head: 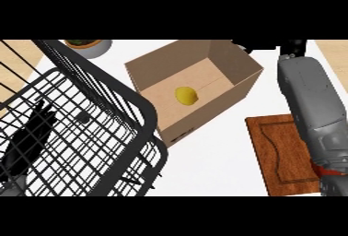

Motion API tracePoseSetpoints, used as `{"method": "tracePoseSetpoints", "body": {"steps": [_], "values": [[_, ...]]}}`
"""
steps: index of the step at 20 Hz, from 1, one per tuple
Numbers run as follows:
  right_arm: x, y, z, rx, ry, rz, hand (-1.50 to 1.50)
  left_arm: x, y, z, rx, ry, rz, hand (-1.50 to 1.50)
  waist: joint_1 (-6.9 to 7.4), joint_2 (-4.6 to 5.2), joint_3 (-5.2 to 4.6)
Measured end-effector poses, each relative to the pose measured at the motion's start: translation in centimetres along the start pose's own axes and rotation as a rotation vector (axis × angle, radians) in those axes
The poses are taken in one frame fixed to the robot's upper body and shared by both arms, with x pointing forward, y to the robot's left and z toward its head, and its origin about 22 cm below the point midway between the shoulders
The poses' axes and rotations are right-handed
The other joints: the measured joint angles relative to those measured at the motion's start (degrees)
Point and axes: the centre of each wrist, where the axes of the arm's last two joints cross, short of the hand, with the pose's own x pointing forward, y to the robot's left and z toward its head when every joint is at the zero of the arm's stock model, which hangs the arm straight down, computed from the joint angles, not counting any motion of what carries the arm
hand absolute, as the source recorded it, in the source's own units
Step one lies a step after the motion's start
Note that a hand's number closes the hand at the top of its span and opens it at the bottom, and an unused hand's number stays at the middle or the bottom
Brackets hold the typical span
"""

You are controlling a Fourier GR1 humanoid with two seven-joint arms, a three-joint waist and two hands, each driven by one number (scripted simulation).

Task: Pick the lemon from the cutting board and place it in the cardboard box

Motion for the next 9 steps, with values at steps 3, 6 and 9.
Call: {"method": "tracePoseSetpoints", "body": {"steps": [3,6,9], "values": [[-2.2,-3.0,0.3,-0.01,0.009,0.008,-1.5,-0.2,0.2,0.2,0.002,0.006,0.001,0.0,-0.42,-0.23,0.02],[-4.0,-6.8,0.6,0.008,0.017,0.026,-1.5,-0.6,0.4,0.4,0.009,0.016,0.0,0.0,-1.07,-0.6,0.07],[-5.1,-9.8,1.1,0.035,0.022,0.046,-1.5,-0.6,0.4,0.5,0.011,0.023,0.003,0.0,-1.22,-0.67,0.09]]}}
